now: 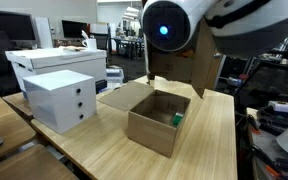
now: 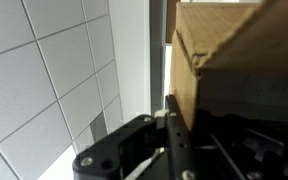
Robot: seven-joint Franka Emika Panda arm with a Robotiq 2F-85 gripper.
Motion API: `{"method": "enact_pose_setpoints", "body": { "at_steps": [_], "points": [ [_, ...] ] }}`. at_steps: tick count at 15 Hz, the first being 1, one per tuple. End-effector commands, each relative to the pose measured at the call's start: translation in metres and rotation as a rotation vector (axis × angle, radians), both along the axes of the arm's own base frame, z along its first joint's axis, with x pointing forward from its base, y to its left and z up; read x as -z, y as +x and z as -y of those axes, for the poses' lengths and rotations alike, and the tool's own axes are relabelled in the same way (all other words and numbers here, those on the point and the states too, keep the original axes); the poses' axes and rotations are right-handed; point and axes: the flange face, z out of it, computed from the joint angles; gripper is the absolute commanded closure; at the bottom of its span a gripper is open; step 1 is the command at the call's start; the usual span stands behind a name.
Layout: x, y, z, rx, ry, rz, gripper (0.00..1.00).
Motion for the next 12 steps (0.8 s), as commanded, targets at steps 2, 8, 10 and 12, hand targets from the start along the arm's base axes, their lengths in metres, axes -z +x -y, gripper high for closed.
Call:
{"method": "enact_pose_setpoints", "body": {
  "at_steps": [2, 8, 10, 12],
  "points": [
    [-0.0074, -0.0102, -0.0012, 0.015, -0.113, 0.008, 0.94],
    [-0.0043, -0.0136, -0.0035, 0.006, -0.124, -0.001, 0.94],
    [-0.0036, -0.0150, -0.0053, 0.005, -0.118, -0.010, 0.94],
    [-0.0035, -0.0161, -0.0070, 0.001, -0.118, -0.012, 0.94]
  ]
}}
